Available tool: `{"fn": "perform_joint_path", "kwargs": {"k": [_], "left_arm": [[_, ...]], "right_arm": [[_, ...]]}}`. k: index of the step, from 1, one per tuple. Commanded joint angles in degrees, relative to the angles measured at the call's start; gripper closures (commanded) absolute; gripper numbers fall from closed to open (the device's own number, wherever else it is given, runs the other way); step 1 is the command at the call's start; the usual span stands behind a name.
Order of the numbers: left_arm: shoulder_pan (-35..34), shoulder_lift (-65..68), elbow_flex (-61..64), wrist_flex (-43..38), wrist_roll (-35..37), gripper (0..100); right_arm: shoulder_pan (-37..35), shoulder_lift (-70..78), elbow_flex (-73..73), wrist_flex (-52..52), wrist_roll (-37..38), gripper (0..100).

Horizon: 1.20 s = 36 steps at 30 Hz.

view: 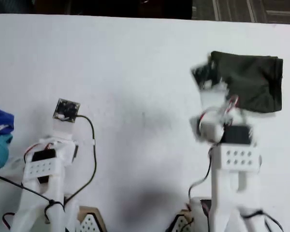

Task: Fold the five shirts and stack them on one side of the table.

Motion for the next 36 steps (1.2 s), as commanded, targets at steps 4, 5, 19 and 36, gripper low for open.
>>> {"fn": "perform_joint_path", "kwargs": {"k": [4, 5, 19, 36], "left_arm": [[-0.26, -0.79, -0.13, -0.97, -0.26, 90], [-0.26, -0.79, -0.13, -0.97, -0.26, 90], [-0.53, -1.14, -0.4, -0.62, -0.26, 90], [-28.04, 0.62, -47.78, 30.68, -0.62, 76]], "right_arm": [[-0.57, -12.0, 23.38, -12.79, 0.09, 82.5], [-0.48, -12.7, 25.32, -13.93, 0.09, 82.5], [-0.66, -14.2, 39.21, -28.26, -0.44, 82.5], [-0.66, -14.55, 39.91, -28.88, -0.44, 82.5]]}}
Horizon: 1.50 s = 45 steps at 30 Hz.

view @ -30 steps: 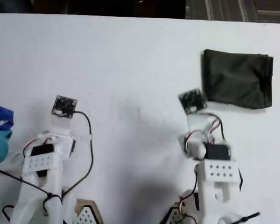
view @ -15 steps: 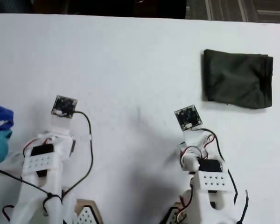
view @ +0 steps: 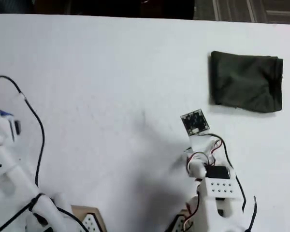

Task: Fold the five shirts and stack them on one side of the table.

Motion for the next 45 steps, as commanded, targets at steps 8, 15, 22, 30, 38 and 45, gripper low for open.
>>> {"fn": "perform_joint_path", "kwargs": {"k": [8, 15, 22, 30, 38, 45], "left_arm": [[-2.73, 23.38, -16.92, 3.25, -0.62, 76], [-3.6, 47.82, -39.78, 10.46, -0.7, 76], [-4.66, 67.87, -60.53, 17.14, -0.88, 76], [-4.48, 81.93, -78.2, 32.35, -9.76, 96], [-2.02, 83.6, -86.73, 35.96, -5.01, 97], [10.37, 66.46, -79.69, 35.96, 3.6, 97]], "right_arm": [[-0.57, -1.36, -0.26, -0.75, -0.35, 82.5], [-0.57, -1.19, -0.26, -0.75, -0.44, 82.5], [-0.66, -1.1, -0.26, -0.92, -0.44, 82.5], [-0.66, -1.1, -0.35, -1.19, -2.64, 82.5], [-0.57, -1.01, -0.09, -2.68, -3.16, 82.5], [-0.57, -1.1, 0.7, -4.26, -3.08, 82.5]]}}
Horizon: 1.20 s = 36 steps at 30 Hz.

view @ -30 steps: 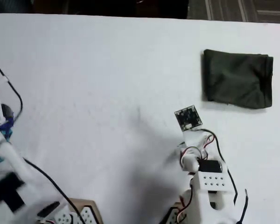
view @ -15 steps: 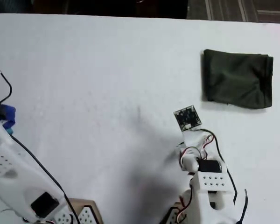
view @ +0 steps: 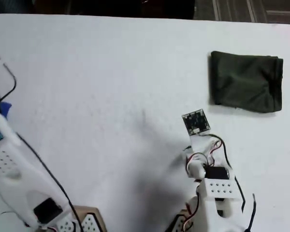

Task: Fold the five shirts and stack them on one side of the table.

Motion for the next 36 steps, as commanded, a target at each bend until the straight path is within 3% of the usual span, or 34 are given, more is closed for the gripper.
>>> {"fn": "perform_joint_path", "kwargs": {"k": [1, 10, 18, 28, 32, 36], "left_arm": [[9.76, -16.0, 3.82, 1.14, 4.84, 97], [36.84, -51.69, 19.65, 0.62, 13.45, 97], [53.63, -58.55, 21.23, -5.19, 13.45, 97], [56.88, -45.45, 21.05, -10.37, 13.54, 94], [56.88, -40.7, 20.88, -8.44, 13.71, 82], [54.95, -40.0, 20.7, -5.1, 13.36, 83]], "right_arm": [[-0.04, -1.1, -0.35, -1.27, -0.35, 82.5], [-0.04, -1.1, -0.26, -1.19, -0.35, 82.5], [-0.04, -1.1, -0.26, -1.1, -0.44, 82.5], [-0.04, -1.1, -0.26, -1.19, -0.44, 82.5], [-0.04, -1.1, -0.26, -1.27, -0.44, 82.5], [-0.04, -1.1, -0.26, -1.36, -0.44, 82.5]]}}
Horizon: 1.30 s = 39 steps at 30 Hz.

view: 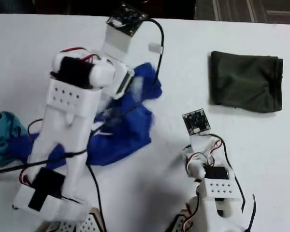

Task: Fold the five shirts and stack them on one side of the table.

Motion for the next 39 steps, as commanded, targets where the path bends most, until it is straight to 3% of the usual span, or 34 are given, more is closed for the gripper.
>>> {"fn": "perform_joint_path", "kwargs": {"k": [1, 7, 11, 18, 22, 26, 32, 34, 39], "left_arm": [[-2.81, -0.62, -0.84, 3.16, 0.09, 83], [-18.37, -2.29, 2.59, 8.0, -3.25, 83], [-31.3, -1.41, 13.67, 4.22, -9.93, 83], [-45.98, -0.53, 32.22, -4.13, -16.79, 83], [-50.64, -0.18, 39.34, -8.7, -19.78, 83], [-51.6, -0.53, 44.79, -9.67, -22.86, 83], [-53.63, -0.62, 47.25, -9.58, -23.03, 83], [-55.12, -0.62, 47.25, -9.58, -23.47, 83], [-61.27, -0.62, 47.25, -9.49, -32.62, 83]], "right_arm": [[-0.04, -1.1, -0.26, -1.19, -0.44, 82.5], [-0.04, -1.1, -0.26, -1.1, -0.44, 82.5], [-0.04, -1.1, -0.26, -1.1, -0.44, 82.5], [-0.04, -1.36, -0.26, -0.84, -0.44, 82.5], [-0.04, -1.36, -2.64, 1.54, -0.44, 82.5], [-0.57, -1.01, -14.77, 12.79, -0.44, 82.5], [-6.9, -0.92, -31.82, 25.1, -0.09, 82.5], [-10.15, -0.84, -33.85, 26.15, -0.09, 82.5], [-16.13, 4.0, -34.37, 25.01, -0.09, 82.5]]}}
